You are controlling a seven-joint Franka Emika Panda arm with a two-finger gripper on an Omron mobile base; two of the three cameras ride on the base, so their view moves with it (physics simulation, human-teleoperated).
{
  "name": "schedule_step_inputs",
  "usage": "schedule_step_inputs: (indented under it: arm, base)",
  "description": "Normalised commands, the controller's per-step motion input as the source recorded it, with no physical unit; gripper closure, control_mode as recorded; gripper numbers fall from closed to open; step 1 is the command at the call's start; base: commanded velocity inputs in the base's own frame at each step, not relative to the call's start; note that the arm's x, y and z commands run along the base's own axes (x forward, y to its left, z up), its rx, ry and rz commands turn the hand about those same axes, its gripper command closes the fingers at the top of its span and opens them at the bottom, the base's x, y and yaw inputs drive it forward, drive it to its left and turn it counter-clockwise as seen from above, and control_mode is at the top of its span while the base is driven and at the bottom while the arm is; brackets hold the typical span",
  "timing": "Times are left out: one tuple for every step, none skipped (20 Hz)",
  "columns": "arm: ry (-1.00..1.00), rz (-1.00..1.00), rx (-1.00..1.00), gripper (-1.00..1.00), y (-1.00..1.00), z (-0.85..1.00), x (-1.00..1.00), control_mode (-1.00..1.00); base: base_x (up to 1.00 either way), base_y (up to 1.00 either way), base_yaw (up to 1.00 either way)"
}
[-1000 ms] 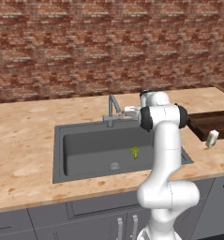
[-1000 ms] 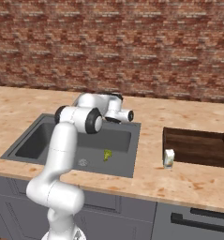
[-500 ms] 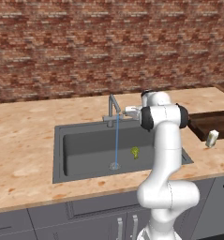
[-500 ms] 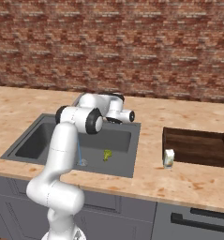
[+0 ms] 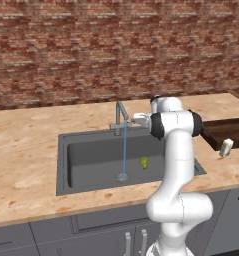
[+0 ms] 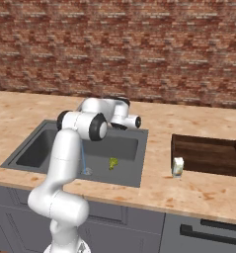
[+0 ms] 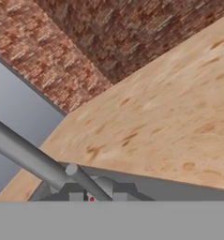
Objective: Pick up all produce items and place them in the sink. Turn on the sink faucet to wash them. Then turn the sink off and put them in the tray.
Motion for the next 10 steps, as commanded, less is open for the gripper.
schedule_step_inputs:
  arm:
    - [-0.06, 0.0, -0.04, 1.0, 0.1, 0.06, 0.0, -1.0]
    - [-0.08, 0.01, -0.05, 1.0, 0.11, 0.1, 0.0, -1.0]
    - [-0.1, 0.02, -0.05, 1.0, 0.16, 0.12, 0.0, -1.0]
    - [-0.1, 0.04, -0.06, 1.0, 0.21, 0.12, 0.03, -1.0]
    - [-0.1, 0.04, -0.05, 1.0, 0.22, 0.11, 0.05, -1.0]
    - [-0.1, 0.05, -0.06, 1.0, 0.26, 0.09, 0.07, -1.0]
    - [-0.1, 0.06, -0.06, 1.0, 0.33, 0.09, 0.11, -1.0]
    - [-0.1, 0.07, -0.05, 1.0, 0.34, 0.11, 0.13, -1.0]
    - [-0.11, 0.09, -0.06, 1.0, 0.35, 0.12, 0.13, -1.0]
    - [-0.12, 0.1, -0.06, 1.0, 0.38, 0.16, 0.13, -1.0]
  base:
    - [0.0, 0.0, 0.0]
    - [0.0, 0.0, 0.0]
    - [0.0, 0.0, 0.0]
    - [0.0, 0.0, 0.0]
    - [0.0, 0.0, 0.0]
    - [0.0, 0.0, 0.0]
    - [0.0, 0.0, 0.0]
    - [0.0, 0.0, 0.0]
    - [0.0, 0.0, 0.0]
    - [0.0, 0.0, 0.0]
